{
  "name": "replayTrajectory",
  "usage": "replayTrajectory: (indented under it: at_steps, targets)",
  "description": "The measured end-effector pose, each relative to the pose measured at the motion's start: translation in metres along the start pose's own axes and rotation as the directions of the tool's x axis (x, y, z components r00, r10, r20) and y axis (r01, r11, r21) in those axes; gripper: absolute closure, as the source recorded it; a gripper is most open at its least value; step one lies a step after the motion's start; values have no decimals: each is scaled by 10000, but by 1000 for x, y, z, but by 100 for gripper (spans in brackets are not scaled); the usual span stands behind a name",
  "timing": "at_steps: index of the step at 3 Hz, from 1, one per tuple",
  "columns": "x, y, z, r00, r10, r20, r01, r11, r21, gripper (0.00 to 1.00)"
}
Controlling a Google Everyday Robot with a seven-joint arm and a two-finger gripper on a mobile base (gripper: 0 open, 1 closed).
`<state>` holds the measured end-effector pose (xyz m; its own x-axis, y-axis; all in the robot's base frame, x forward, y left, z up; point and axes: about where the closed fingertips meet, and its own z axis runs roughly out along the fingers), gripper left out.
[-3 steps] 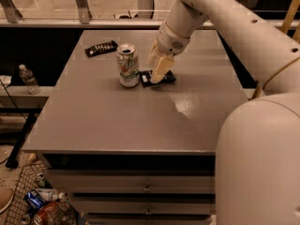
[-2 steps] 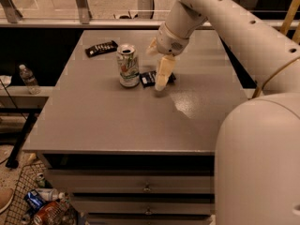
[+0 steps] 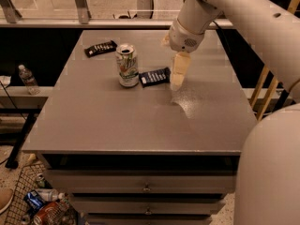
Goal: Move rxbar blueberry near 7up can
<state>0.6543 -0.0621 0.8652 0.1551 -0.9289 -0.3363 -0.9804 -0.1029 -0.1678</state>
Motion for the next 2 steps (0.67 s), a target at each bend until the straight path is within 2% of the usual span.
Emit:
replayTrajectory:
  at_steps: [1, 2]
  targets:
    - [29, 29, -28, 9919, 1128, -589, -1090, 9919, 657, 0]
    - [54, 57, -45, 9757, 2062, -741, -1964, 9730, 1209, 0]
